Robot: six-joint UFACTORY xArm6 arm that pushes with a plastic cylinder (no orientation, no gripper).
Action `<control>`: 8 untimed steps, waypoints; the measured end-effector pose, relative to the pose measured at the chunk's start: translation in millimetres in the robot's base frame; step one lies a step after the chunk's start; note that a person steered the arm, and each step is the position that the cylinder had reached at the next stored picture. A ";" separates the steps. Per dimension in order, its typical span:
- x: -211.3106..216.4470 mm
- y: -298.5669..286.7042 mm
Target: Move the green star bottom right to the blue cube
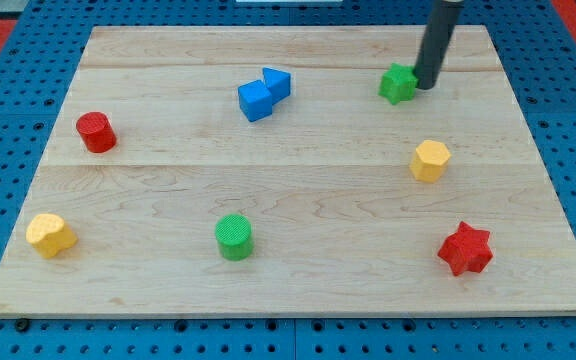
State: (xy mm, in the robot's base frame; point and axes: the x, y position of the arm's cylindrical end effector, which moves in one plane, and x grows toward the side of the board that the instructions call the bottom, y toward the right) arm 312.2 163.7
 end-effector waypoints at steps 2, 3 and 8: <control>-14.0 14.2; -2.7 0.9; -0.1 -112.7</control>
State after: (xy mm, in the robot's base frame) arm 312.1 50.9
